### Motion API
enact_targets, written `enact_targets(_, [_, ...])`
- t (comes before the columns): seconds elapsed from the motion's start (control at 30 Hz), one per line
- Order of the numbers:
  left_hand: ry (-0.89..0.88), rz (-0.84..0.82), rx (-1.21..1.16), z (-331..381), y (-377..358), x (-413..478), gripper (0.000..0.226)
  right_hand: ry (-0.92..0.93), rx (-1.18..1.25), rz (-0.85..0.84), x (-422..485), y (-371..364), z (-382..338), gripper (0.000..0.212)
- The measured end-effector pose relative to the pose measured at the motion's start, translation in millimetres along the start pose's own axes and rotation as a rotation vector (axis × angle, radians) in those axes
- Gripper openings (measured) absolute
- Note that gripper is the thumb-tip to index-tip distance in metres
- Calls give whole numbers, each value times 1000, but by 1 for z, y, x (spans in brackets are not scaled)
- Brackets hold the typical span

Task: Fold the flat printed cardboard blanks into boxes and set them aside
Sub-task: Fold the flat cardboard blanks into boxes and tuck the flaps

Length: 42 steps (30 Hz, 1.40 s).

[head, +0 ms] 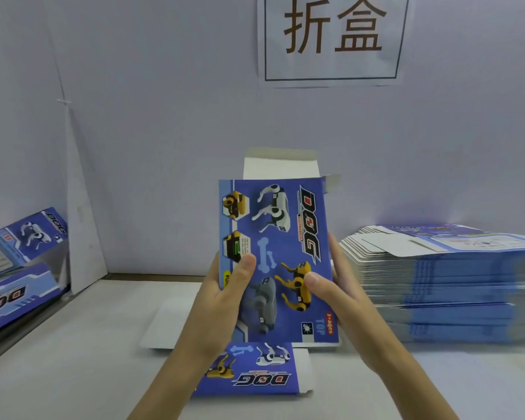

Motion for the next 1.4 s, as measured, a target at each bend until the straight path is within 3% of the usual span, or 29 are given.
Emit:
enact_targets(0.17, [-13,71,-2,1,6,1,37,-19,-48,-9,-2,-6,-1,107])
enact_targets(0.47, [-33,67,-39,8,10,2,31,-28,-117,-5,-3,-11,2,103])
enact_targets(0.53, [-84,27,-27,12,8,2,28,-18,-156,-4,-4,-12,3,100])
enact_targets(0.67, [-78,-158,-27,12,10,8,48,28,-146,19,-2,-13,1,90])
enact_targets(0.77, [56,-298,19,7,22,11,60,21,-129,34,0,-15,5,82])
enact_targets(0.9, [257,-417,44,10,44,8,50,-104,-215,10,5,-16,23,78])
enact_targets(1.03, [318,-142,30,15,92,10,41,-273,-388,-14,4,-16,39,68])
enact_targets(1.1, [326,91,-38,17,125,21,41,-308,-437,21,2,-12,42,57])
enact_targets(1.2, [82,627,-454,37,198,60,50,-328,-506,86,3,-18,38,61])
enact_targets(1.27, [-84,855,-564,52,238,81,69,-317,-517,124,1,-24,36,57])
enact_targets(1.33, [-65,778,-332,49,242,95,68,-294,-538,149,-2,-28,34,52])
enact_targets(1.4, [-24,492,14,30,208,96,50,-291,-563,176,-4,-31,34,49])
Point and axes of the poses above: each hand's wrist, its own x-axis towards the middle knuckle, its own y-axis out of the back of the hand, z = x × y, the point moved 6 cm from there along x, towards the middle knuckle, and after that the axes turned 13 degrees about -y, right-handed, at the moved point
